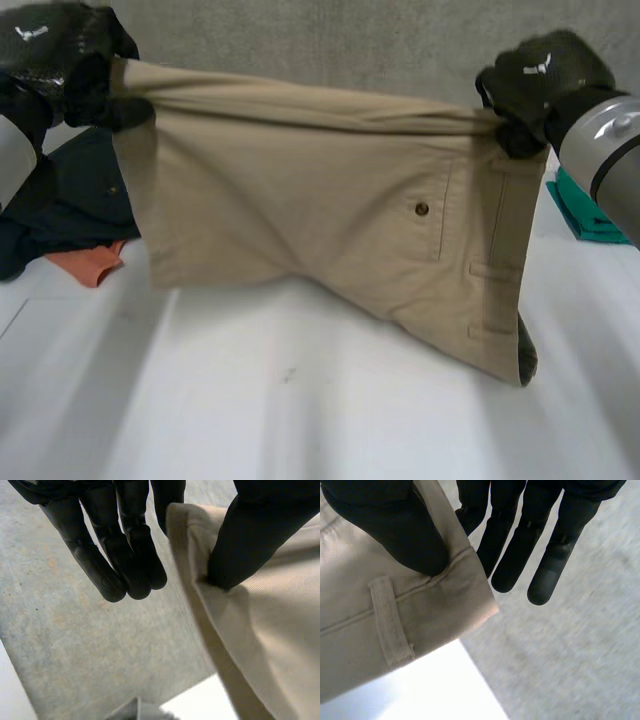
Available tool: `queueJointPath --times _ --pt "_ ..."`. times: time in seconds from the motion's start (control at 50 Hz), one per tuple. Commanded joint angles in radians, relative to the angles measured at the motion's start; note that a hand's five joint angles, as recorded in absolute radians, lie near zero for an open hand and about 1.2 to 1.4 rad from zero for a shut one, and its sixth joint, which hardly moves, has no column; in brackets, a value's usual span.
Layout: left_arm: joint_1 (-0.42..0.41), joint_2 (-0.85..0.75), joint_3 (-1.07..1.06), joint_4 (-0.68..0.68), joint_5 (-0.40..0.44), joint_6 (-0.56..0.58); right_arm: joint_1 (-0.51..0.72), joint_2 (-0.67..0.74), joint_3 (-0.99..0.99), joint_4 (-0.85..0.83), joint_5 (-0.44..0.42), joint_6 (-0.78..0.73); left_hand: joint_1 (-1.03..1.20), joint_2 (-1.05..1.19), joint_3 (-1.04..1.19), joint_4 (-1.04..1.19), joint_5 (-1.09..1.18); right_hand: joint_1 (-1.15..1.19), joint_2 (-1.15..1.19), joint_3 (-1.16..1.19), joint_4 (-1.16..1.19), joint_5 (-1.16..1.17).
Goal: Fold the laundry.
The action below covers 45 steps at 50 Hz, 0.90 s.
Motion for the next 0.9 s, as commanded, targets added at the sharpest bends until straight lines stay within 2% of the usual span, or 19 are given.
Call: queueJointPath --times 0.02,0.12,0.18,0.24,0.28,0.3,0.36,0.44,0.56,0.76,0.86,0.9 --pt "-0.058 -0.253 0.150 -0.042 -0.025 0.158 -0.035 0.179 -0.097 0.015 -0.027 0.010 0.226 0.200 0.209 0.201 0.244 0.279 0.219 0.199 0.198 0.212" --pt "-0.104 -0.476 0.415 0.004 -0.083 0.192 -0.026 0.336 -0.254 -0.118 -0.007 0.047 0.226 0.200 0.209 0.201 0.244 0.279 0.219 0.199 0.198 0.212" --pt "-0.123 -0.583 0.619 0.084 -0.131 0.212 -0.012 0.419 -0.392 -0.268 0.029 0.053 0.226 0.200 0.209 0.201 0.244 0.279 0.219 0.199 0.198 0.212" --pt "-0.127 -0.597 0.778 0.237 -0.168 0.213 -0.011 0.453 -0.489 -0.477 0.026 0.056 0.226 0.200 0.209 0.201 0.244 0.279 0.219 0.199 0.198 0.212" --pt "-0.127 -0.586 0.808 0.320 -0.183 0.206 -0.012 0.453 -0.508 -0.596 0.009 0.066 0.226 0.200 0.209 0.201 0.244 0.279 0.219 0.199 0.198 0.212" --pt "-0.126 -0.562 0.812 0.398 -0.195 0.200 -0.017 0.450 -0.509 -0.722 -0.011 0.085 0.226 0.200 0.209 0.201 0.244 0.279 0.219 0.199 0.198 0.212" --pt "-0.121 -0.530 0.805 0.517 -0.189 0.190 -0.023 0.444 -0.508 -0.882 -0.040 0.141 0.226 0.200 0.209 0.201 0.244 0.279 0.219 0.199 0.198 0.212" --pt "-0.123 -0.494 0.712 0.483 -0.157 0.189 -0.052 0.456 -0.525 -0.873 -0.077 0.190 0.226 0.200 0.209 0.201 0.244 0.279 0.219 0.199 0.198 0.212" --pt "-0.112 -0.442 0.478 0.472 -0.171 0.181 -0.068 0.471 -0.467 -0.793 -0.100 0.202 0.226 0.200 0.209 0.201 0.244 0.279 0.219 0.199 0.198 0.212" --pt "-0.146 -0.433 0.006 0.550 -0.163 0.169 -0.081 0.513 -0.125 -0.775 -0.246 0.199 0.226 0.200 0.209 0.201 0.244 0.279 0.219 0.199 0.198 0.212" --pt "-0.172 -0.482 -0.112 0.532 -0.128 0.184 -0.091 0.526 0.021 -0.735 -0.228 0.115 0.226 0.200 0.209 0.201 0.244 0.279 0.219 0.199 0.198 0.212" --pt "-0.176 -0.487 -0.148 0.471 -0.110 0.193 -0.091 0.516 0.081 -0.697 -0.208 0.070 0.226 0.200 0.209 0.201 0.244 0.279 0.219 0.199 0.198 0.212"
